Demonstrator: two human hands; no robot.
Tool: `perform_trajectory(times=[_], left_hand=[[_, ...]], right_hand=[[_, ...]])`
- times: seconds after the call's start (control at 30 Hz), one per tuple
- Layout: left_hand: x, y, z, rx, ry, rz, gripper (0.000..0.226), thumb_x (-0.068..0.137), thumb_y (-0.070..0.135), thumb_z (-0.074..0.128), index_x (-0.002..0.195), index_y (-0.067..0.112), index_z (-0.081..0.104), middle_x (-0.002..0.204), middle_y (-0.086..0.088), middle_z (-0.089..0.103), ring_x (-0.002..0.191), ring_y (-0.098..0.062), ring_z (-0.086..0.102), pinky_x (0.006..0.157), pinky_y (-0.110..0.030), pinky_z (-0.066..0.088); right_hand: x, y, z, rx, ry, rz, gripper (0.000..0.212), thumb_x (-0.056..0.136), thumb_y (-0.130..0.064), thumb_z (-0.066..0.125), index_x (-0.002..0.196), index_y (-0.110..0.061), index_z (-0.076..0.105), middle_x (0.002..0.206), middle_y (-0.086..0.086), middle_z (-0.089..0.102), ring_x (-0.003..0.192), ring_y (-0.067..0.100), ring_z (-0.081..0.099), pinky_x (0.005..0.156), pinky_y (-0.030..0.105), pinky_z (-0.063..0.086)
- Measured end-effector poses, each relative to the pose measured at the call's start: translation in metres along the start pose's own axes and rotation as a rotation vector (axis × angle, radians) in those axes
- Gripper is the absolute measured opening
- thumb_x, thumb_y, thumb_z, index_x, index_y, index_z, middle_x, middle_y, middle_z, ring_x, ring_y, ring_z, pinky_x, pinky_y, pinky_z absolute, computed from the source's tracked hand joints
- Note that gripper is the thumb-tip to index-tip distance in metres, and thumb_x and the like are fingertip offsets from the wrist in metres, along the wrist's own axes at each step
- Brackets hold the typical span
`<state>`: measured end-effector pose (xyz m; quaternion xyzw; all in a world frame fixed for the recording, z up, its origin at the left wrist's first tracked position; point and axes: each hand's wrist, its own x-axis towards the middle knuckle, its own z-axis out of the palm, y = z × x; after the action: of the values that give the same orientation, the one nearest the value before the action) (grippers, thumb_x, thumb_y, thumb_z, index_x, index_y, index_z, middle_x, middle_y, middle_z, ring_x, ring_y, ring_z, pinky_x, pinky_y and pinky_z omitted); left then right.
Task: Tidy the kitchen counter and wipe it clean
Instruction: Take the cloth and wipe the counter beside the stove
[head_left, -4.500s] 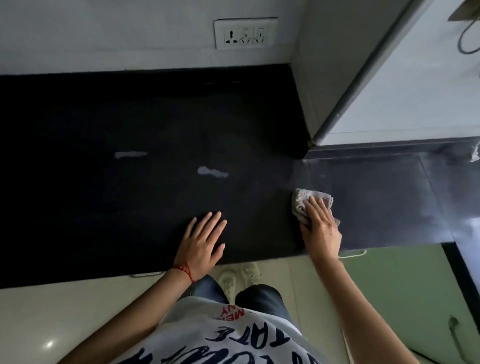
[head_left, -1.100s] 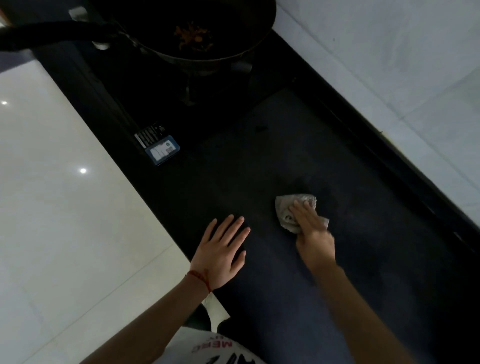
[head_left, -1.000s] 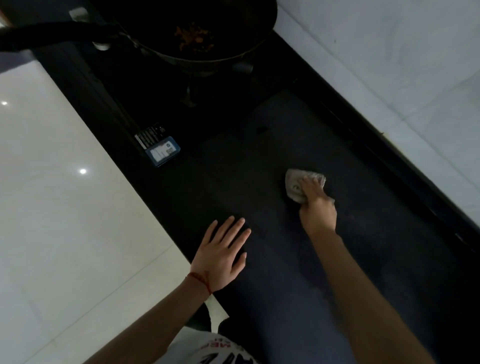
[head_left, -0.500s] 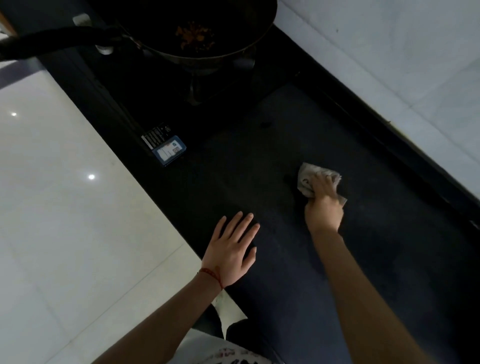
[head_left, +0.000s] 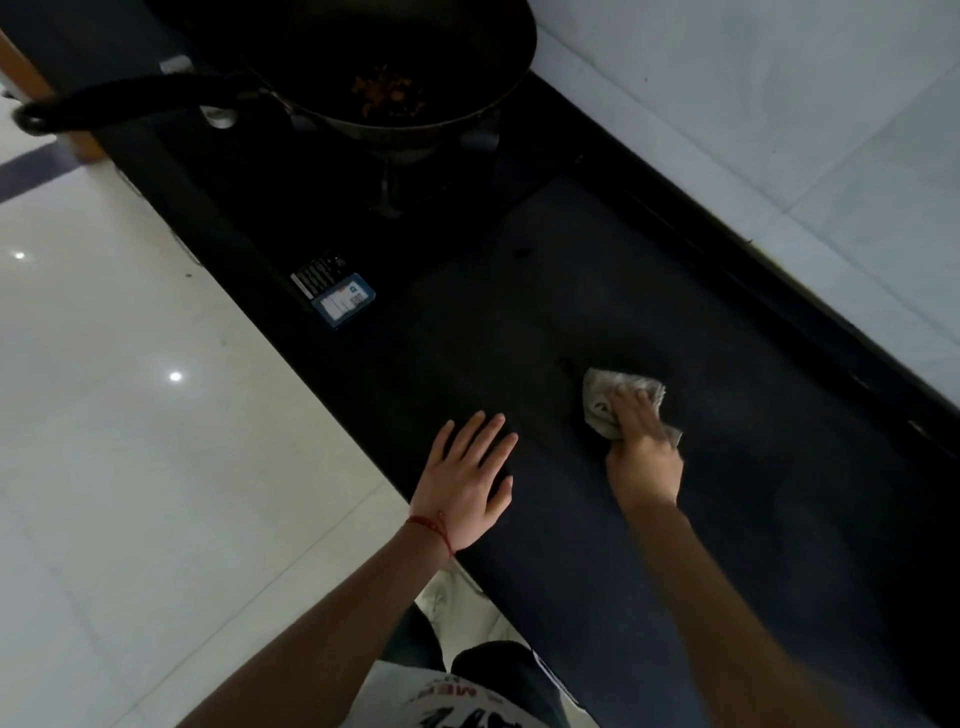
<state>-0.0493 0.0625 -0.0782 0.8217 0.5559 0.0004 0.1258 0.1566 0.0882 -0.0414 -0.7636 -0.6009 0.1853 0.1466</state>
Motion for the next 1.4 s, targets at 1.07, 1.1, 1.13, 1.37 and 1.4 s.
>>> perform_trajectory(times=[1.07, 1.1, 1.13, 1.37, 1.4], left_hand=[[-0.362, -0.103, 0.037, -1.664, 0.533, -1.855, 0.012, 0.092, 0.015, 0.046, 0.086, 0.009, 0.055, 0.073, -0.008, 0.058, 0.068, -0.021, 0.051, 0.08, -0.032, 0.035], [-0.371, -0.112, 0.041, -1.67, 0.533, -1.884, 0.013, 0.092, 0.014, 0.045, 0.084, 0.01, 0.054, 0.072, -0.008, 0.057, 0.066, -0.02, 0.05, 0.078, -0.031, 0.036], [-0.379, -0.122, 0.045, -1.673, 0.528, -1.91, 0.014, 0.092, 0.014, 0.045, 0.082, 0.01, 0.054, 0.071, -0.008, 0.056, 0.065, -0.02, 0.049, 0.075, -0.031, 0.035], [-0.396, -0.227, 0.041, -1.693, 0.411, -1.975, 0.011, 0.091, 0.014, 0.047, 0.092, 0.005, 0.053, 0.075, -0.012, 0.057, 0.063, -0.021, 0.049, 0.071, -0.03, 0.036], [-0.393, -0.246, 0.037, -1.698, 0.399, -1.96, 0.011, 0.091, 0.014, 0.048, 0.094, 0.005, 0.054, 0.074, -0.011, 0.057, 0.062, -0.021, 0.049, 0.068, -0.029, 0.036]], right_hand=[[-0.126, -0.174, 0.111, 0.368, -0.653, -0.498, 0.038, 0.084, -0.002, 0.057, 0.122, -0.008, 0.059, 0.111, 0.004, 0.068, 0.102, 0.02, 0.063, 0.087, 0.029, 0.048], [-0.121, -0.184, 0.125, 0.334, -0.657, -0.493, 0.037, 0.084, -0.002, 0.057, 0.121, -0.007, 0.06, 0.112, 0.007, 0.068, 0.101, 0.023, 0.064, 0.083, 0.029, 0.048], [-0.117, -0.195, 0.138, 0.303, -0.656, -0.487, 0.036, 0.084, -0.002, 0.057, 0.12, -0.007, 0.06, 0.111, 0.01, 0.069, 0.101, 0.026, 0.064, 0.079, 0.028, 0.046], [-0.09, -0.259, 0.217, 0.058, -0.661, -0.311, 0.03, 0.089, -0.01, 0.052, 0.116, -0.007, 0.062, 0.107, 0.018, 0.069, 0.097, 0.035, 0.062, 0.077, 0.036, 0.05], [-0.086, -0.267, 0.225, 0.029, -0.659, -0.288, 0.029, 0.088, -0.012, 0.053, 0.115, -0.007, 0.063, 0.105, 0.018, 0.069, 0.095, 0.035, 0.062, 0.078, 0.039, 0.051]])
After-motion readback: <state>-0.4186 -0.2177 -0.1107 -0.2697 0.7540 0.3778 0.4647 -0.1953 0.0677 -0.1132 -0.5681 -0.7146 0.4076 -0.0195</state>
